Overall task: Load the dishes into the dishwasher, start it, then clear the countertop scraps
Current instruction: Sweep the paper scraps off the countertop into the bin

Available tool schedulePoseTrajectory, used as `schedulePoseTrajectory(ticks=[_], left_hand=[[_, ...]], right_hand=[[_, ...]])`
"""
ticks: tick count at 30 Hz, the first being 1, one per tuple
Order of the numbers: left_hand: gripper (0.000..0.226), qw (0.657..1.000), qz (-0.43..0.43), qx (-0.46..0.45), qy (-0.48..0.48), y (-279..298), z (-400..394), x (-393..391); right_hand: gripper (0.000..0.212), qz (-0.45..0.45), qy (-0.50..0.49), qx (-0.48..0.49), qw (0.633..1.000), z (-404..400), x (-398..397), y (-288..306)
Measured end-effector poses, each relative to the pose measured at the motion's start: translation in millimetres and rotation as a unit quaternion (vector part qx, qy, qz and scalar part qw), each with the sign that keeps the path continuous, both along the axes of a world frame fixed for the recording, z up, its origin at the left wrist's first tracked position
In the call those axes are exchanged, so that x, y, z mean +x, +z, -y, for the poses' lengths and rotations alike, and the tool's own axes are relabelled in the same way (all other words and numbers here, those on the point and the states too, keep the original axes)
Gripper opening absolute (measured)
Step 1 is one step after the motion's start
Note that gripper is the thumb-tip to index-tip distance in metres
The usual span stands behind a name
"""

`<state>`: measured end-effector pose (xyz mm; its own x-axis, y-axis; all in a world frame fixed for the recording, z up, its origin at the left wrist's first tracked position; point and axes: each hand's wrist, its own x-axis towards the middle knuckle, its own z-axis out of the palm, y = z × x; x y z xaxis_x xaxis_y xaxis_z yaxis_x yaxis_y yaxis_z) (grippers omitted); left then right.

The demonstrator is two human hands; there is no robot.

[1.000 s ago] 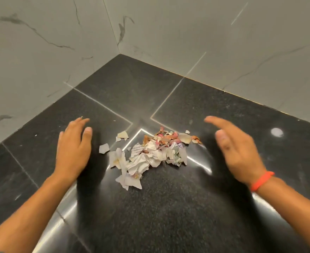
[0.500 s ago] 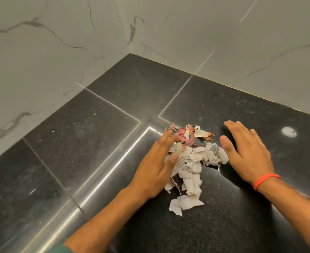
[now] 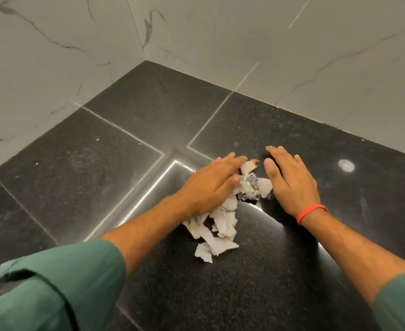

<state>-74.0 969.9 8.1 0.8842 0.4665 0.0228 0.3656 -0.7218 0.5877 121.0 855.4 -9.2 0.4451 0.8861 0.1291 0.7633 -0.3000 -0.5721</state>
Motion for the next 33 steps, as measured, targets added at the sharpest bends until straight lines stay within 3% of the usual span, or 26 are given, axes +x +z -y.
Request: schedulePoseTrajectory(ticks=[4, 8, 11, 14, 18, 21, 24, 26, 28, 31, 33], left_hand=[[0.05, 0.995, 0.058, -0.03, -0.075, 1, 32, -16], [0.047, 0.99, 0.104, -0.032, 0.09, 2, 12, -24], [0.052, 0.988, 0.012, 0.01, 0.155, -4, -13, -19], [0.062, 0.993, -0.035, 0.061, 0.093, -13, -1, -13], [0.057, 1.0, 0.006, -0.012, 0.012, -4, 41, -15], [0.052, 0.994, 0.043, -0.101, 0.006, 2, 53, -22], [0.054, 0.987, 0.073, -0.12, 0.08, 8, 46, -31], [0.054, 0.977, 0.085, -0.112, 0.157, 7, 39, -38], [0.057, 0.971, 0.061, -0.114, 0.2, 3, 42, -42], [0.056, 0.989, -0.006, -0.053, 0.14, -1, 68, -40], [0.051, 0.991, 0.016, -0.082, 0.101, 5, 86, -35]], right_hand=[[0.074, -0.039, 0.003, 0.033, 0.999, 4, 0, 2], [0.075, -0.027, 0.009, 0.02, 0.999, 4, 0, 1], [0.071, 0.016, 0.069, -0.012, 0.997, 6, -1, 3], [0.07, 0.043, 0.175, -0.031, 0.983, 11, -5, 4], [0.068, 0.018, 0.241, 0.021, 0.97, 30, -15, 3], [0.058, -0.057, 0.18, 0.116, 0.975, 47, -18, 0], [0.06, -0.133, -0.009, 0.16, 0.978, 46, -14, 4], [0.067, -0.084, -0.02, 0.085, 0.993, 41, -15, 6], [0.072, 0.024, 0.064, -0.009, 0.998, 40, -20, 2], [0.067, 0.057, 0.138, -0.04, 0.988, 43, -20, 3], [0.062, 0.066, 0.198, -0.043, 0.977, 49, -22, 3]])
